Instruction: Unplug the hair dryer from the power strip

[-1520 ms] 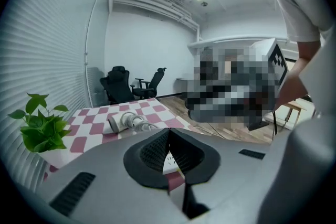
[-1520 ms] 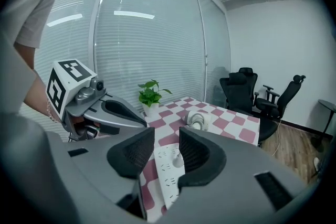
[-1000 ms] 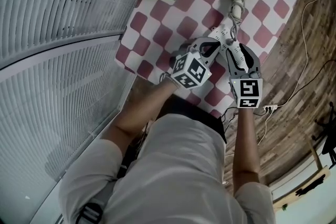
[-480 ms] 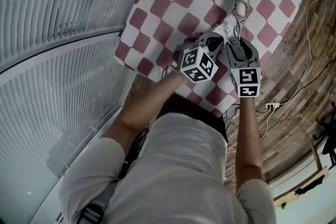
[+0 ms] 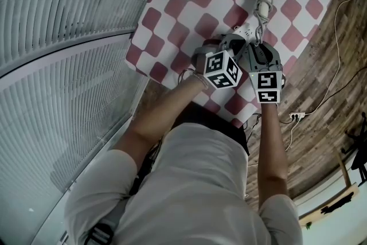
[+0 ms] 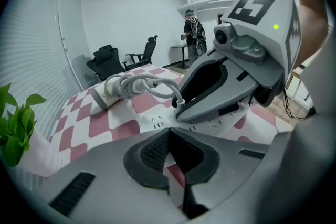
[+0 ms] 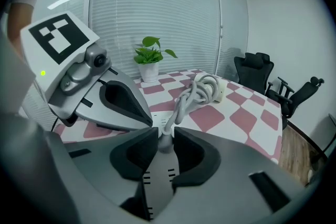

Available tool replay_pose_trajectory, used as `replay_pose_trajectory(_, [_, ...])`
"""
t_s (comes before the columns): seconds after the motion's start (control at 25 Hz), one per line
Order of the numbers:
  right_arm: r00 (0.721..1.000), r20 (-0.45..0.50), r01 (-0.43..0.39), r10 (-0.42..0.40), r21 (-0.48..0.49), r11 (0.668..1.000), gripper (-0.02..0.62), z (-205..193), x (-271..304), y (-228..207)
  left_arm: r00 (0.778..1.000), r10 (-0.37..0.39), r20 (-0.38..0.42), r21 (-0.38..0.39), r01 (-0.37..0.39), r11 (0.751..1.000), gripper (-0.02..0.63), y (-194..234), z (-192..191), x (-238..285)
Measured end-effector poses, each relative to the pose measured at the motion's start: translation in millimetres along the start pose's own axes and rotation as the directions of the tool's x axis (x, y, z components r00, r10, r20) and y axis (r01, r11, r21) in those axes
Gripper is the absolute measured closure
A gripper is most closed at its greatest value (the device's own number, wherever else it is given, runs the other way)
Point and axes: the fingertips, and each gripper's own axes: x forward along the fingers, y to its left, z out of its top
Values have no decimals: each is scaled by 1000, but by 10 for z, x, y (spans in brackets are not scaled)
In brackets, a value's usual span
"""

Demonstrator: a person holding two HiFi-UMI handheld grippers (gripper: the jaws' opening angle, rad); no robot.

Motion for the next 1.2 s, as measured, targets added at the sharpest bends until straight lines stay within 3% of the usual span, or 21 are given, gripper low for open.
replay_pose_trajectory(0.32, [1000, 6, 2, -2, 19, 1000, 502, 22, -29, -1, 995, 11, -95, 42, -7, 999, 575, -7, -4, 29])
replay_pose_trajectory(0.48, [1000, 15, -7, 7, 42, 999, 509, 29, -59, -8, 994, -1, -110, 38, 6, 999, 575, -25, 6, 24])
replay_pose_trajectory(0.64, [1000, 9, -14, 14, 49, 999, 509, 46, -64, -26, 994, 17, -107, 102, -6, 995, 575, -49, 29, 19])
replay_pose_trajectory(1.2, [999, 33, -16, 14, 72, 997, 525, 70, -109, -38, 987, 25, -162, 107, -8, 994, 577, -55, 14, 29])
